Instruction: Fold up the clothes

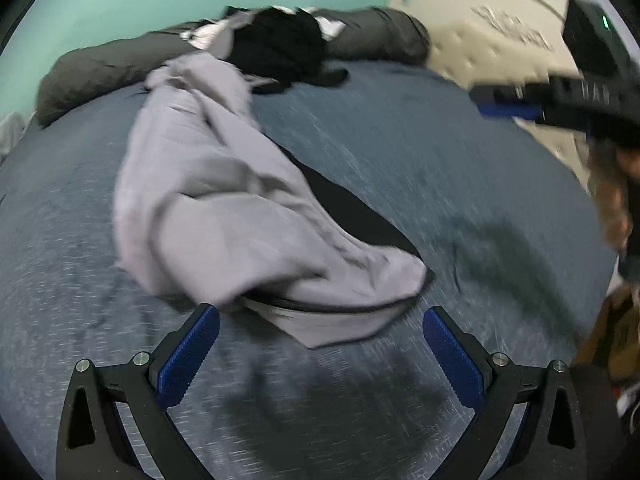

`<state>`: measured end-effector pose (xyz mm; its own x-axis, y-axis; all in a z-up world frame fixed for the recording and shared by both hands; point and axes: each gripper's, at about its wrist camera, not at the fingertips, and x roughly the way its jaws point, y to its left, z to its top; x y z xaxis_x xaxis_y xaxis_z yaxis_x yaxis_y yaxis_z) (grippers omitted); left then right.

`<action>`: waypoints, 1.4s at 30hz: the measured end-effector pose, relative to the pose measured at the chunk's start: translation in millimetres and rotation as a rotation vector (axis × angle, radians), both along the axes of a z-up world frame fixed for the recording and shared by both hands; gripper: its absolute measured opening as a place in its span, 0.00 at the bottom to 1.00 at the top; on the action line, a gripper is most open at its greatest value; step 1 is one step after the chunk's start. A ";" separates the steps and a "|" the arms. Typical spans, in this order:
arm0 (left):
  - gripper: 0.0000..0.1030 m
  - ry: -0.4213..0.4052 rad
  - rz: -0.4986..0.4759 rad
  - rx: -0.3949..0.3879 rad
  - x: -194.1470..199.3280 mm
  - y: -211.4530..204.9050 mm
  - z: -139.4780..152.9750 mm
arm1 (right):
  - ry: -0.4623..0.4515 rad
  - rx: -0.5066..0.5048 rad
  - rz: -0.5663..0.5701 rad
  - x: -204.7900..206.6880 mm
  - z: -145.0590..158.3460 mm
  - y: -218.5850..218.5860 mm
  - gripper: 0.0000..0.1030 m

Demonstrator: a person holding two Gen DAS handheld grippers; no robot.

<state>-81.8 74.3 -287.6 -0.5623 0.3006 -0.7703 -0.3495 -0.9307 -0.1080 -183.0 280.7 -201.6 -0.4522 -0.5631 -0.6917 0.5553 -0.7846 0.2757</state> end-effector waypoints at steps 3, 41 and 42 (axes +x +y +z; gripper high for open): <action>0.97 -0.006 -0.034 -0.017 -1.4 14.9 -12.2 | -0.008 -0.006 -0.014 -0.6 -5.6 11.4 0.41; 0.78 -0.010 -0.063 -0.087 -31.7 48.7 -56.1 | -0.067 -0.040 -0.068 -16.7 -42.3 33.2 0.41; 0.76 -0.007 -0.067 -0.093 -32.6 49.1 -56.9 | -0.067 -0.040 -0.070 -16.6 -42.7 33.7 0.41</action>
